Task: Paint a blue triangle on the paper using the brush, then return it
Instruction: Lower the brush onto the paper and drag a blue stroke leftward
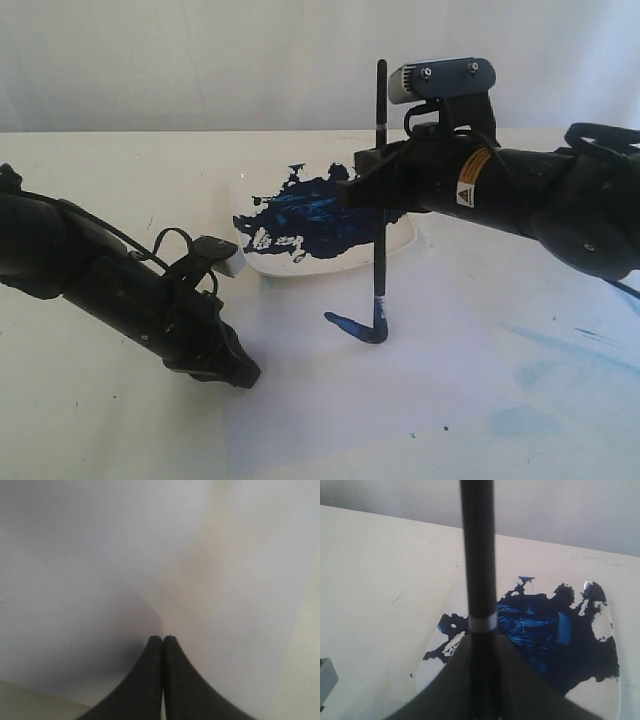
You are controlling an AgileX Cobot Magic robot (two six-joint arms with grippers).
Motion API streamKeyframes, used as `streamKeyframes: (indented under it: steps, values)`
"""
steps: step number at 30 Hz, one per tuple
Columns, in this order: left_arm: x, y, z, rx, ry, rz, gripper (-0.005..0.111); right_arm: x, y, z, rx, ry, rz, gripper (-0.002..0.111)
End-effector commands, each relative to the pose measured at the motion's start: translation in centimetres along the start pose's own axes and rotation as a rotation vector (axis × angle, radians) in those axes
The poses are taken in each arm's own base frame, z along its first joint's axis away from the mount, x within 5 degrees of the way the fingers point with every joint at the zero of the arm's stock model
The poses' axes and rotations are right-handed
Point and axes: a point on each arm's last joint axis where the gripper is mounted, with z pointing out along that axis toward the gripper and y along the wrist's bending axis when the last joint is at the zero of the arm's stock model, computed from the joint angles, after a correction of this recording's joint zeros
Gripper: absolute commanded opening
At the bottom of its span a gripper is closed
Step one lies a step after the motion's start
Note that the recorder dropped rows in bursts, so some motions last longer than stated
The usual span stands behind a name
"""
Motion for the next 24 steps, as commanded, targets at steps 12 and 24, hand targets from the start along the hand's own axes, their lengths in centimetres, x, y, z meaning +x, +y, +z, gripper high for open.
streamKeyframes:
  steps: [12,24]
  values:
    - [-0.1,0.0,0.0,-0.016,0.001,0.011,0.000,0.0,-0.3,-1.0,0.053,0.053,0.010,0.000]
    - [-0.1,0.0,0.0,-0.016,0.001,0.011,0.000,-1.6,-0.1,-2.6,0.058,0.006,-0.006,0.000]
